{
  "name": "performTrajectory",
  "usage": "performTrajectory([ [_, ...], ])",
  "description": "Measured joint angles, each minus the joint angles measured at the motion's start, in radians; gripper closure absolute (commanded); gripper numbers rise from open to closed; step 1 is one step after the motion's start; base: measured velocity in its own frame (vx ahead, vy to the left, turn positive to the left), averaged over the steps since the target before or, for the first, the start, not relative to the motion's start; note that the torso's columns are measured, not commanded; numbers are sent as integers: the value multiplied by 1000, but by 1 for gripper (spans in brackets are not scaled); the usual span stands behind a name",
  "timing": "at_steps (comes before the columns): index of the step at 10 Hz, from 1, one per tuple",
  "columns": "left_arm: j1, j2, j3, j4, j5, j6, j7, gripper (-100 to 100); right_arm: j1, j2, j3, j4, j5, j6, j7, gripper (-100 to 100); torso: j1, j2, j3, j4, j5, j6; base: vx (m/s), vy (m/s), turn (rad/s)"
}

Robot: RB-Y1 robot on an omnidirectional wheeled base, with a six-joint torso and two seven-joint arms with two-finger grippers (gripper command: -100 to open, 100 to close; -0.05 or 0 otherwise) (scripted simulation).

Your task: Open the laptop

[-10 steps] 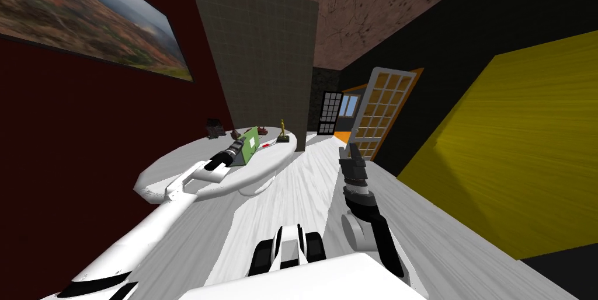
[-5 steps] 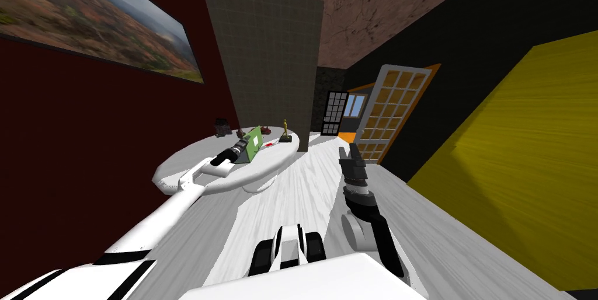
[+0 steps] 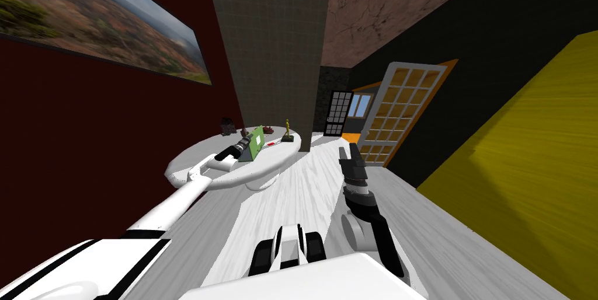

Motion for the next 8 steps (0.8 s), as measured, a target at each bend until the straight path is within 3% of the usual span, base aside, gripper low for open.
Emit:
performTrajectory([
  [3,-71,-2,-35,104,72,-54,-61,-100,0,0,0,0,0,0,0,0,0,0,0,0,0,0,-7,-38,122],
  [7,-199,9,-105,278,203,-148,-161,-100,0,0,0,0,0,0,0,0,-1,0,0,0,0,0,-9,-47,112],
  [8,-201,9,-105,282,206,-149,-168,100,0,0,0,0,0,0,0,0,1,-1,0,0,0,0,9,43,-273],
])
